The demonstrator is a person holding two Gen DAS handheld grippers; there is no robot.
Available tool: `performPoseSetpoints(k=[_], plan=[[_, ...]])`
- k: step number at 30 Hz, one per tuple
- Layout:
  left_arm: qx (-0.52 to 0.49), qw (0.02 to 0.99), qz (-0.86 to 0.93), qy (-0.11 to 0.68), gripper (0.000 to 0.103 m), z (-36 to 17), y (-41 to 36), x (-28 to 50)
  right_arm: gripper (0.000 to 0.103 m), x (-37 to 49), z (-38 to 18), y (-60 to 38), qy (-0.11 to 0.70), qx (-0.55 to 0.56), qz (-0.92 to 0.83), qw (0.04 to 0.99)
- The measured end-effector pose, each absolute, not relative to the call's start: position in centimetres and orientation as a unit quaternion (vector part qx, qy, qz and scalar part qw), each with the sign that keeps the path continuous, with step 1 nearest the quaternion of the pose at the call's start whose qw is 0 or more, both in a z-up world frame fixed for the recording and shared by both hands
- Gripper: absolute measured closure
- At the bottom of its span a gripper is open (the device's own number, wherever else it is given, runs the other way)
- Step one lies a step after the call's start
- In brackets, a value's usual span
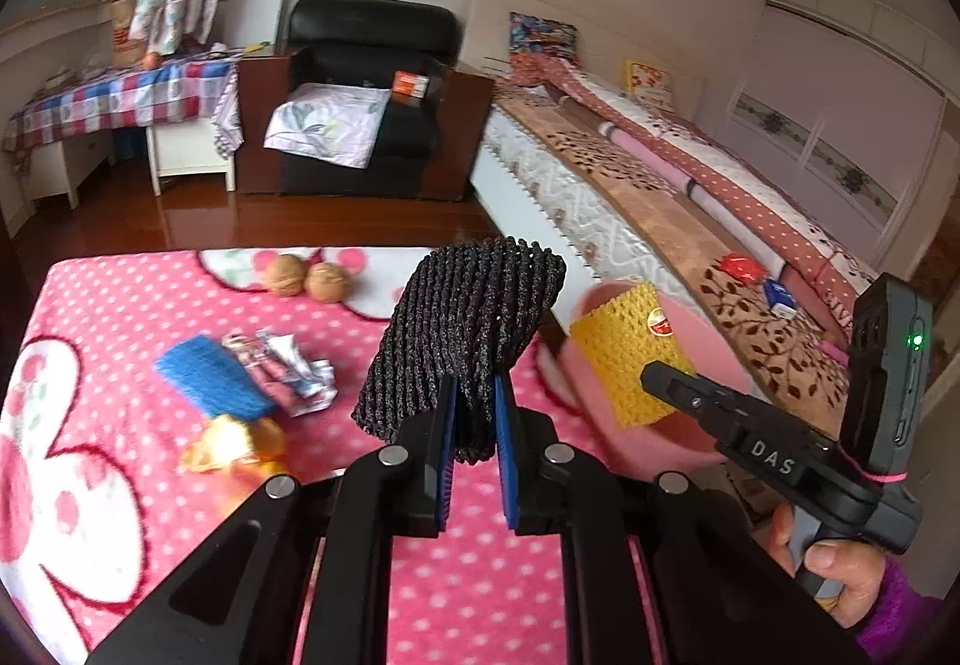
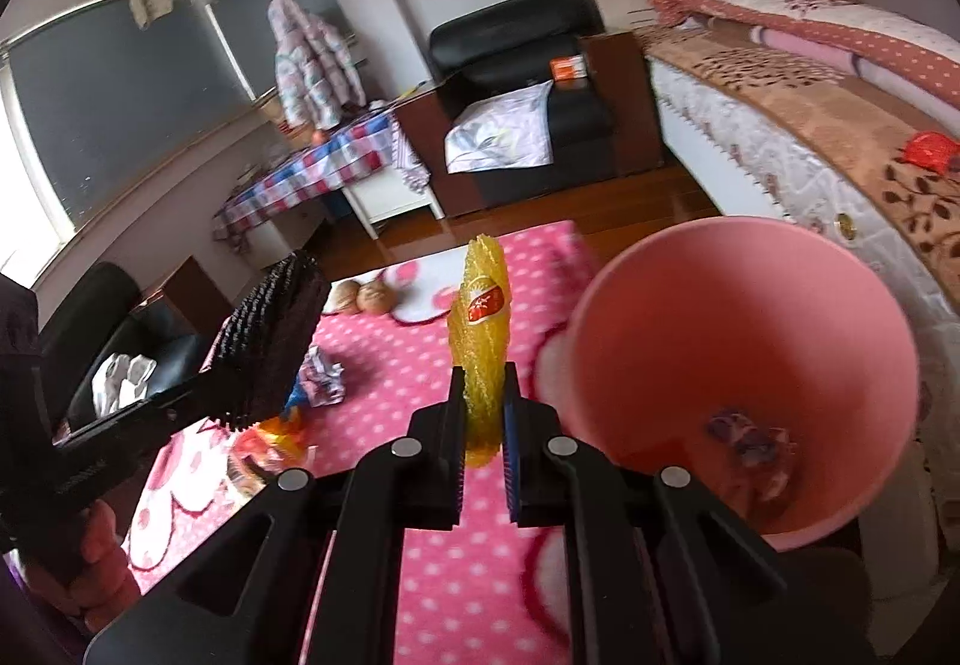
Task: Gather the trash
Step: 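Carry the yellow and black meshes toward the pink basin with both tools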
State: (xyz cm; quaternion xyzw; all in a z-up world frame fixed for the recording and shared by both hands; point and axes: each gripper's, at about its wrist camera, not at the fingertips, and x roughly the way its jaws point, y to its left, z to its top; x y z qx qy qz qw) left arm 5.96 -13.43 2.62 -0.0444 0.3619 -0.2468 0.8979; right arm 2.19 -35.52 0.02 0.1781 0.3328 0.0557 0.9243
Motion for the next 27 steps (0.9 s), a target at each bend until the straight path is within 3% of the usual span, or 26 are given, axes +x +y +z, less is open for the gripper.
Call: performPoseSetpoints(k=[27], plan=[[0.007, 0.853, -0.356, 0.380, 0.091, 0.9, -28.3, 6.0, 0.092, -1.2, -1.2, -46.2, 0.307, 0.198, -0.057, 0.929]])
